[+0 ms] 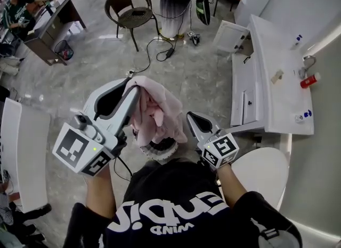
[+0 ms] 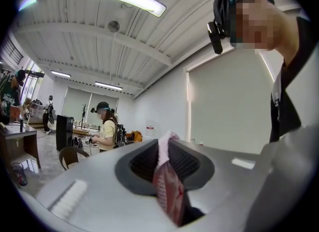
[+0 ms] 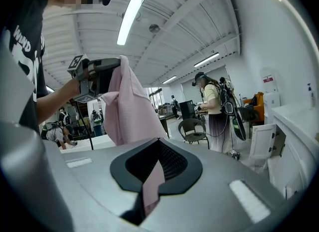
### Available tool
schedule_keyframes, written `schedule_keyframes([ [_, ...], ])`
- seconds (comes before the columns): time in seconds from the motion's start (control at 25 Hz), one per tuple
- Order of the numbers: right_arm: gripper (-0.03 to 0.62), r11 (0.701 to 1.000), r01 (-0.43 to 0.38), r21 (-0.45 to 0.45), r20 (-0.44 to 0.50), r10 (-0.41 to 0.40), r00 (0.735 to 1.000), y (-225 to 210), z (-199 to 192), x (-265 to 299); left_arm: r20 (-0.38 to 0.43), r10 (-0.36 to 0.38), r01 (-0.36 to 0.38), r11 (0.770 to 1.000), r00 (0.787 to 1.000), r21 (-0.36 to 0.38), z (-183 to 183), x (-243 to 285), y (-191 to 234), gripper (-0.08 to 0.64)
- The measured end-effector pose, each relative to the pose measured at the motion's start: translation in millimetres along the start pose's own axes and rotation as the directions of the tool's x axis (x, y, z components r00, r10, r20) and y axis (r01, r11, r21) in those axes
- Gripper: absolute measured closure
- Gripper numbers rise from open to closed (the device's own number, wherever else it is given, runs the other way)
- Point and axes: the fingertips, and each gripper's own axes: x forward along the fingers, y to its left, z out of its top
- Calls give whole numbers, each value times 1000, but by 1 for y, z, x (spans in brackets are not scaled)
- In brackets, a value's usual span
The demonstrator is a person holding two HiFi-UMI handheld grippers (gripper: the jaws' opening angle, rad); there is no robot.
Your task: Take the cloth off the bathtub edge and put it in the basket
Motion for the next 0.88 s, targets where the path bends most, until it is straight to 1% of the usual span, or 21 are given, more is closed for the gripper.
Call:
schedule_keyframes([
  [0.08,588,1000,10,7,-5,-10,1000,2,-4,3,-8,-14,14,1000,1000,-9,-7,0,3,502],
  [0.2,588,999,37,9,-9,-37,999,-1,-8,6,-19,-54,54,998,998,-17,-18,5,6,502],
  [0.32,588,997,71,19,1,-71,997,-8,-15,11,-33,-91,90,995,995,-32,-35,6,7,502],
  [0.48,588,994,105,31,5,-105,994,-12,-36,15,-55,-131,128,990,990,-63,-70,5,12,502],
  [0.56,588,992,122,38,-6,-122,992,-14,-48,19,-78,-150,144,987,986,-77,-90,5,12,502],
  [0.72,588,985,158,66,-43,-155,987,-8,-79,18,-155,-182,166,980,971,-111,-139,-3,11,502],
  [0.8,588,983,171,71,-48,-168,985,-5,-88,21,-177,-196,175,976,964,-127,-161,-7,13,502],
  [0.88,588,980,185,75,-58,-181,982,-1,-94,20,-191,-223,194,968,956,-161,-180,-9,9,502],
])
